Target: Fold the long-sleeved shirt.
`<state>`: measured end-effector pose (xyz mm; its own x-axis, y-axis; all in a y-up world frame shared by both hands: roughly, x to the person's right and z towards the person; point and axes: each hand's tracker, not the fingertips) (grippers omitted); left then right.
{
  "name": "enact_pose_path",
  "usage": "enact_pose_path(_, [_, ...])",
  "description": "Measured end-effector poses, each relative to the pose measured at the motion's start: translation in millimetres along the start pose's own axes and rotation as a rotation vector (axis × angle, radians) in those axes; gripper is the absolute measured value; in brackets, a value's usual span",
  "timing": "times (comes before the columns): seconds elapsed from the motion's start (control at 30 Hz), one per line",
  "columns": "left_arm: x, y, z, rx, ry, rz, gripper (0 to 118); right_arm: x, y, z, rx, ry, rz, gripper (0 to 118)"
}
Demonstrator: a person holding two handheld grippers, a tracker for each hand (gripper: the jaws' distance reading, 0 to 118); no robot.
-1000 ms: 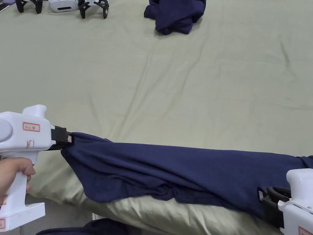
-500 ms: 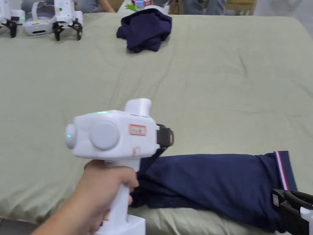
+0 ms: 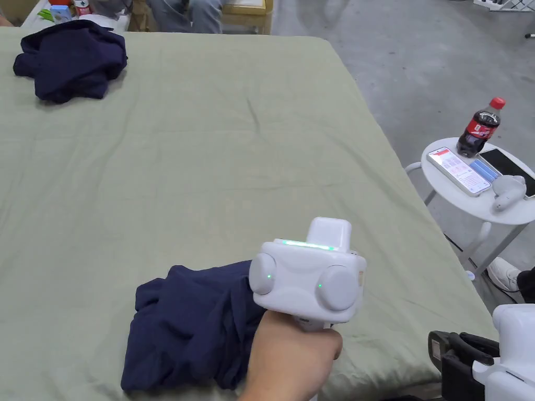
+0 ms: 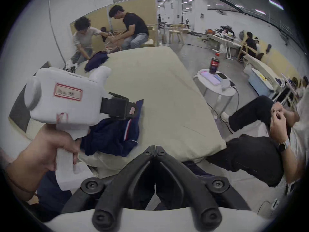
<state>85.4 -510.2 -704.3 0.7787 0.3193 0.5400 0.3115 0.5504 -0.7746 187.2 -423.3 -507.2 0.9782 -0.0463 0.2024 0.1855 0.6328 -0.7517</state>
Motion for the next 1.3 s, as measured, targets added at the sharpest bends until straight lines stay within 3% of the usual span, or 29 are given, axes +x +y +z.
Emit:
enact_pose_path(0.33, [34,6,-42,-0.043,0.037,0.015,0,15,-12,9,-0.004,-0.035,-0.063,1])
enact_pose_path(0.4, [27,7,-43,-0.06,0.033,0.059,16,15,-14,10,-0.007,-0.037,-0.065,1])
enact_pose_path(0.43, [25,8,-35,-0.052,0.018,0.069,37,14,-14,10,-0.007,-0.038,-0.064,1])
enact_pose_path(0.47, [23,9,-25,-0.028,-0.01,0.075,76,14,-14,11,-0.005,-0.038,-0.065,1])
enact_pose_path(0.5, [14,11,-13,0.022,-0.03,0.073,84,13,-14,11,-0.003,-0.033,-0.066,1])
enact_pose_path(0.67, [-27,11,73,0.208,-0.024,0.03,92,0,-6,-2,-0.002,0.002,-0.028,1])
enact_pose_path(0.8, [-84,-23,151,0.236,-0.002,0.076,102,-19,1,-14,0.015,0.082,0.001,1])
enact_pose_path(0.83, [-100,-38,167,0.272,0.058,0.105,101,-26,2,-18,0.015,0.1,0.013,1])
enact_pose_path(0.87, [-114,-52,178,0.289,0.095,0.129,92,-31,2,-21,0.012,0.117,0.026,1])
enact_pose_path(0.9, [-138,-69,182,0.304,0.122,0.165,70,-37,2,-26,0.002,0.136,0.04,1])
enact_pose_path(0.93, [-156,-83,184,0.307,0.121,0.206,25,-44,3,-30,-0.004,0.15,0.05,1])
enact_pose_path(0.97, [-168,-92,180,0.297,0.137,0.253,0,-49,3,-34,-0.01,0.159,0.057,1])
enact_pose_path(1.0, [-178,-106,178,0.296,0.204,0.282,0,-54,3,-38,-0.018,0.166,0.064,1])
enact_pose_path(1.07, [-201,-118,160,0.194,0.213,0.303,0,-63,3,-44,-0.033,0.184,0.085,1])
enact_pose_path(1.13, [-209,-124,147,0.2,0.215,0.314,0,-69,4,-46,-0.034,0.189,0.099,1])
enact_pose_path(1.3, [-197,-105,118,0.136,0.159,0.214,0,-73,5,-43,-0.036,0.194,0.106,1])
